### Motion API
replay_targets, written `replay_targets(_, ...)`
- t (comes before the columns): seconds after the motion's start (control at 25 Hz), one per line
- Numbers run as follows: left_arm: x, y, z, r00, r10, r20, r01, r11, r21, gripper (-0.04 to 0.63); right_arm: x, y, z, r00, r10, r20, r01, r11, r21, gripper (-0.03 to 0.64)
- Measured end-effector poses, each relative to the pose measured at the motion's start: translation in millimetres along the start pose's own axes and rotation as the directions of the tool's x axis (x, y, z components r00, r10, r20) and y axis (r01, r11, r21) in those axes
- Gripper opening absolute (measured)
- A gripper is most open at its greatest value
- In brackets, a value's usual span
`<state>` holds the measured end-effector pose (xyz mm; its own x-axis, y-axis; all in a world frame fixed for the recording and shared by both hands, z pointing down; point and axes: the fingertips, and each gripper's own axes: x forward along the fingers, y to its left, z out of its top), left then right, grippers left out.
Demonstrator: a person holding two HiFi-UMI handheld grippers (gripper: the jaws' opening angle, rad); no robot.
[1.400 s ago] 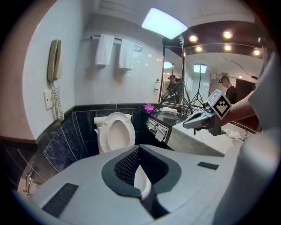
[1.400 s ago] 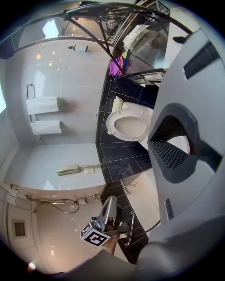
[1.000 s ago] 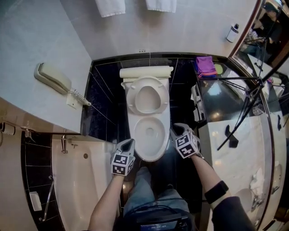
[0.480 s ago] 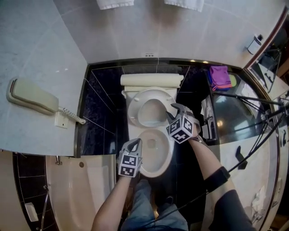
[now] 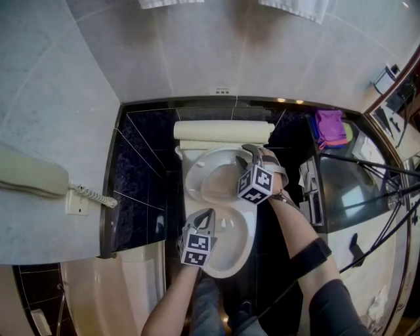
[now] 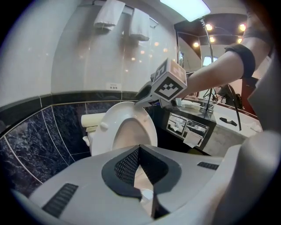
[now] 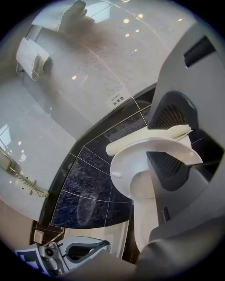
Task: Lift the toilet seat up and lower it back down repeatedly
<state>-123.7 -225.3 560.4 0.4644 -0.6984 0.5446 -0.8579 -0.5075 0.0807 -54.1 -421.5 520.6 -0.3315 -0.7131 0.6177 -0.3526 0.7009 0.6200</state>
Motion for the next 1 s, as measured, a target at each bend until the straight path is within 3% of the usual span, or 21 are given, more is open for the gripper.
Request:
replay_targets(0.24, 18.6, -2.3, -19.5, 1.000, -0.015, -0.018, 0.015, 1.000, -0.025, -0.008, 24.3, 7.8, -0.8, 0.998, 0.048, -0.028, -0.050, 0.997, -0.065, 0.101)
replay_targets(0.56, 21.7, -7.8, -18.7, 0.999, -0.034, -0.021, 0.034, 0.999, -0.013, -0.008, 17.2, 8.6, 1.7, 0.999, 0.042, -0.027, -0.045, 0.994, -0.096, 0.101)
replay_targets(1.0, 11.5, -28.6, -29.0, 1.000, -0.015, -0.024, 0.014, 0.999, -0.040, -0.008, -39.1, 44.9, 3.3, 1.000, 0.001, 0.000, -0.001, 0.992, -0.123, 0.094)
